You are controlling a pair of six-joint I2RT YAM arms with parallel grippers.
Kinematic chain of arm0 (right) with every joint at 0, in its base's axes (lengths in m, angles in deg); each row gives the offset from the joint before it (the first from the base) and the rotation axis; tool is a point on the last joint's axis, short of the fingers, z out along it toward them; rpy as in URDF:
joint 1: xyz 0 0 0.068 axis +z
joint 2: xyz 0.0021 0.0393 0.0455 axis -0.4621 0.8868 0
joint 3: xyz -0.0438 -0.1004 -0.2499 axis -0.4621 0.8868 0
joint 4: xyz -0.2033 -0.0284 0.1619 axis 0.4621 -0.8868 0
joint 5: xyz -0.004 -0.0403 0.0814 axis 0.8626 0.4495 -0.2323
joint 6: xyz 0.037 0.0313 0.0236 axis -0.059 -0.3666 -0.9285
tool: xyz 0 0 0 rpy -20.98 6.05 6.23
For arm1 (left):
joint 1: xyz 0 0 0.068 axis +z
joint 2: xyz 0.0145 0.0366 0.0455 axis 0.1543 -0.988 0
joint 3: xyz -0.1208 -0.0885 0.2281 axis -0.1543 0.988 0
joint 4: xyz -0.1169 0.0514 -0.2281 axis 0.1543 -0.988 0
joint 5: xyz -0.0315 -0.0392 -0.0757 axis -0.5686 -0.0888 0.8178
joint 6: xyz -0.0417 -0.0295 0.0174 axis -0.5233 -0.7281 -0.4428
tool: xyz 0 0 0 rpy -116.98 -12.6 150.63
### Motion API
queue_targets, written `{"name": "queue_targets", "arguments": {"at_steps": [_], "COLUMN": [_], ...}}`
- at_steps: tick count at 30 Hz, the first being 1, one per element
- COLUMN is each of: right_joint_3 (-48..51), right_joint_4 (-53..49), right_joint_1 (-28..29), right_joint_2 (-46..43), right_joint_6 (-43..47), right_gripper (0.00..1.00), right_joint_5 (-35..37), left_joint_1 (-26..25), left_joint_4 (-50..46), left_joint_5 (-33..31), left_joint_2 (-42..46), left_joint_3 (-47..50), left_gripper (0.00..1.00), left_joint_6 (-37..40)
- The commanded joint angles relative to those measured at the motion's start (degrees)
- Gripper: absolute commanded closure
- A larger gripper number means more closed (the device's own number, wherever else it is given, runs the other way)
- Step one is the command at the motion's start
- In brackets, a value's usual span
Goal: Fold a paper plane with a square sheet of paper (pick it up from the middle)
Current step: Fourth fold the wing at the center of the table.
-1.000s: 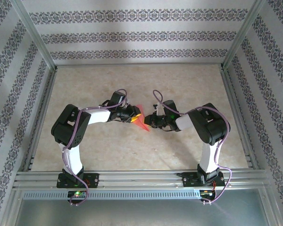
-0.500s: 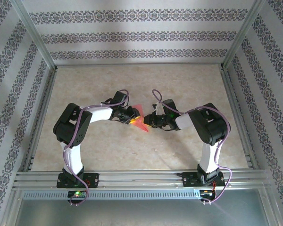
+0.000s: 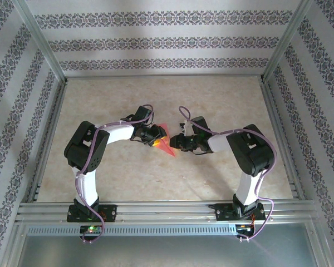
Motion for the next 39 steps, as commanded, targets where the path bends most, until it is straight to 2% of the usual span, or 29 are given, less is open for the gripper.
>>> {"name": "queue_targets", "arguments": {"at_steps": [1,16,28,39], "right_joint_3": [-0.8,-3.2,-4.6,-3.1], "right_joint_4": [-4.5,-13.4,-14.4,-11.5], "right_joint_1": [0.7,4.2,4.7,2.9], "right_joint_2": [-2.2,-4.3,-1.8,0.2], "right_joint_6": [3.0,7.0,7.5,5.5], "right_gripper": [0.70,0.69,0.84,0.89], "right_joint_5": [2.7,9.8,9.9,5.7], "left_joint_1": [-0.9,-0.9,-0.9,-0.9], "left_joint_4": [-5.6,-6.5,-6.8,-7.3], "left_joint_5": [-3.4,-3.8,-3.9,-4.1], "left_joint_2": [-3.1,-3.7,-3.9,-4.1], "left_joint_3": [0.1,-0.1,0.0,0.0], "left_gripper": [0.57,0.56,0.56,0.57], "left_joint_6": [1.5,1.3,1.2,1.3]}}
